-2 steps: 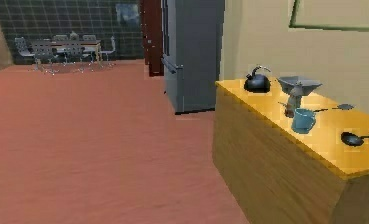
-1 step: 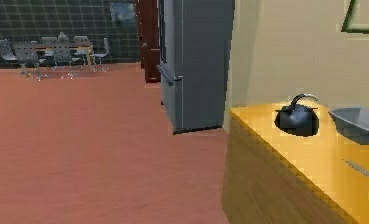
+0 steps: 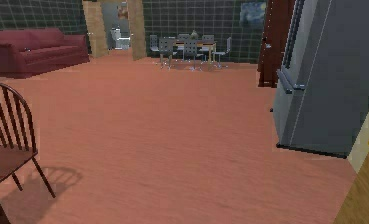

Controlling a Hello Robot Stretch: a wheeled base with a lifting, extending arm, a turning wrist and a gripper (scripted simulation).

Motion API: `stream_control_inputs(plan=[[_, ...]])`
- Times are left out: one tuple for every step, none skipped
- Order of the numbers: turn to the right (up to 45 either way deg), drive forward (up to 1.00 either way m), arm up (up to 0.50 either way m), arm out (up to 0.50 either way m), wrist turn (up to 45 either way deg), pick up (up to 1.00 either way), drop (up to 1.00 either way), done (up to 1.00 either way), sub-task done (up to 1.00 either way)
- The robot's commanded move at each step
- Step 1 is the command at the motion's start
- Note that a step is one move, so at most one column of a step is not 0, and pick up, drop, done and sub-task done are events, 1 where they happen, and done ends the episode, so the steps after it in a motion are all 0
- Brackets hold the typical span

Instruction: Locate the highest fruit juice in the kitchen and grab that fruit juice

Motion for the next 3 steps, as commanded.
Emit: stream_control_inputs(plan=[[0.0,0.0,0.5,0.0,0.0,0.0,0.0,0.0,0.0],[0.0,0.0,0.38,0.0,0.0,0.0,0.0,0.0,0.0],[0.0,0.0,0.0,0.44,0.0,0.0,0.0,0.0,0.0]])
